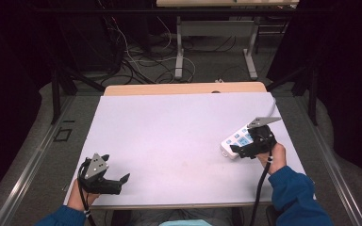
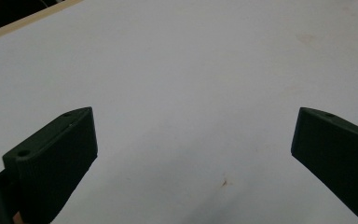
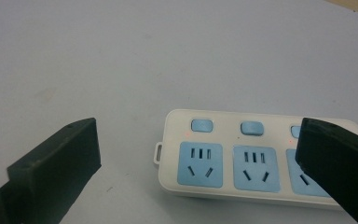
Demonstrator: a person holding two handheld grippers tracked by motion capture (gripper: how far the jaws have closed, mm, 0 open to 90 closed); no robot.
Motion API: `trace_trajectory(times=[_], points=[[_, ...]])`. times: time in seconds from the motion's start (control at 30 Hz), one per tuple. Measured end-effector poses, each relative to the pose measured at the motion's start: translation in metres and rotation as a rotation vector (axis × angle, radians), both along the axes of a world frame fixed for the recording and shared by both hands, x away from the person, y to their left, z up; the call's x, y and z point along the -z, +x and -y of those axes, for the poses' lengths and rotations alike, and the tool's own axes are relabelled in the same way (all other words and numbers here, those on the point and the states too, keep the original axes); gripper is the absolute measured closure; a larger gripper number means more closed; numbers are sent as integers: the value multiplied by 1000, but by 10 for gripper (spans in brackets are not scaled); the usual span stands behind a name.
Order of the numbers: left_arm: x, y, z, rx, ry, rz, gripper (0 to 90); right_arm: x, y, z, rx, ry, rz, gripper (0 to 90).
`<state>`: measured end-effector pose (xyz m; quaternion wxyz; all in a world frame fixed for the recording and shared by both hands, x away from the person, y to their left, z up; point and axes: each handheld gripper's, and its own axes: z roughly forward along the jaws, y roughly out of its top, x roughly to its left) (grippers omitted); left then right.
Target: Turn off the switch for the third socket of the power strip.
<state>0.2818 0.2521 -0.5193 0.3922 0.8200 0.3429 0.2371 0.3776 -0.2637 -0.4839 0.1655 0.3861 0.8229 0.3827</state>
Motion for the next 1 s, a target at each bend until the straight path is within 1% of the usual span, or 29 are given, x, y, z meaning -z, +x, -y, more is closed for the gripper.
trace_trajectory(times=[0.23, 0.27, 0.33, 0.4, 0.43, 0.47, 0.67, 0.7, 0.73, 0.8, 0.87, 0.9, 0.93, 0.97, 1.0], points=[[0, 0, 0, 2, 2, -4, 1, -1, 8, -1, 7, 4, -18, 0], [0, 0, 0, 1, 3, -3, 1, -2, 10, 0, 1, 1, -15, 0], [0, 0, 0, 2, 2, -3, 1, -3, 12, -1, 8, 9, -18, 0], [0, 0, 0, 2, 1, -3, 1, -3, 13, 0, 9, 3, -21, 0], [0, 0, 0, 2, 1, -4, 1, -4, 15, 0, 10, 14, -27, 0], [0, 0, 0, 1, 2, -3, 1, -5, 16, 0, 14, 8, -30, 0], [0, 0, 0, 1, 2, -4, 1, -4, 20, -1, 13, 11, -33, 0], [0, 0, 0, 2, 2, -3, 1, -4, 22, -1, 10, 7, -27, 0], [0, 0, 0, 1, 2, -4, 1, -4, 23, -1, 12, 5, -36, 0], [0, 0, 0, 1, 1, -5, 1, -4, 24, -1, 8, 4, -38, 0], [0, 0, 0, 0, 2, -2, 1, -4, 26, -2, 16, 9, -54, 0], [0, 0, 0, 0, 0, -3, 1, -3, 27, -2, 14, 6, -52, 0], [0, 0, 0, 0, 0, -3, 1, -3, 28, -3, 13, 13, -57, 0], [0, 0, 0, 0, 1, -4, 1, -2, 29, -2, 3, 6, -54, 0], [0, 0, 0, 0, 0, -5, 1, -2, 30, -3, 9, 7, -61, 0]])
